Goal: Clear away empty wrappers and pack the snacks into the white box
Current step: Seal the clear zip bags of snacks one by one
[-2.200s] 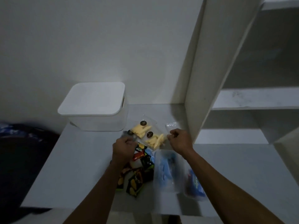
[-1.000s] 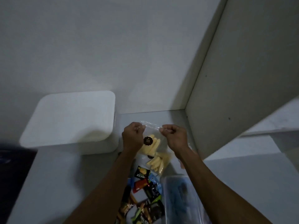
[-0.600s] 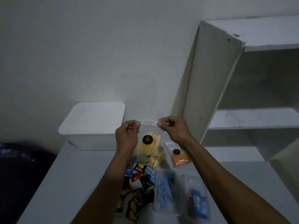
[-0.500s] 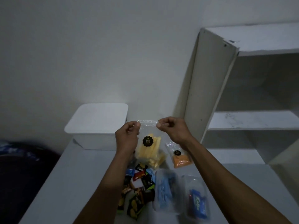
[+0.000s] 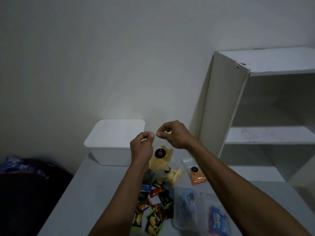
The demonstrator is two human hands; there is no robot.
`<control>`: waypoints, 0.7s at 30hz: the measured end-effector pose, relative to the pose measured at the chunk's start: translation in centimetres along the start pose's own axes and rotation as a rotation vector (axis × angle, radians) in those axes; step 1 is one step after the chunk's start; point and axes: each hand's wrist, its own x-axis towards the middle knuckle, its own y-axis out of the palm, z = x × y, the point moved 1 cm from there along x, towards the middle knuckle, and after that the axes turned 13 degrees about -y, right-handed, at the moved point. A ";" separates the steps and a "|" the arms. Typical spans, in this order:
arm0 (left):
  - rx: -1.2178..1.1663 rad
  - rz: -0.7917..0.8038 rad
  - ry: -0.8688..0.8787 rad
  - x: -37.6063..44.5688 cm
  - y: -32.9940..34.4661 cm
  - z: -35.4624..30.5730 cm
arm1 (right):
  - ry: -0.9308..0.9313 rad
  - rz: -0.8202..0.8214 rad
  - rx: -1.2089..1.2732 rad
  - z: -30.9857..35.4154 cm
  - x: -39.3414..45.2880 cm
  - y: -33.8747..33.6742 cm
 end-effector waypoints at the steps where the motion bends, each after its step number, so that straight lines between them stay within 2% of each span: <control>1: -0.006 0.005 -0.004 0.2 -0.2 0.0 | 0.000 0.006 -0.023 0.2 0.2 0.1; 6: -0.050 0.041 -0.023 0.8 -0.6 -0.2 | 0.008 0.042 -0.116 1.1 1.0 0.3; 12: -0.087 0.066 -0.008 1.2 0.0 -1.1 | 0.009 0.005 -0.199 2.1 1.6 -0.2; 18: -0.106 0.075 -0.029 2.1 -0.1 -1.1 | -0.004 0.025 -0.148 1.8 1.5 -1.3; 21: -0.097 0.080 -0.029 2.2 0.1 -1.0 | 0.004 -0.015 -0.115 1.7 1.4 -1.3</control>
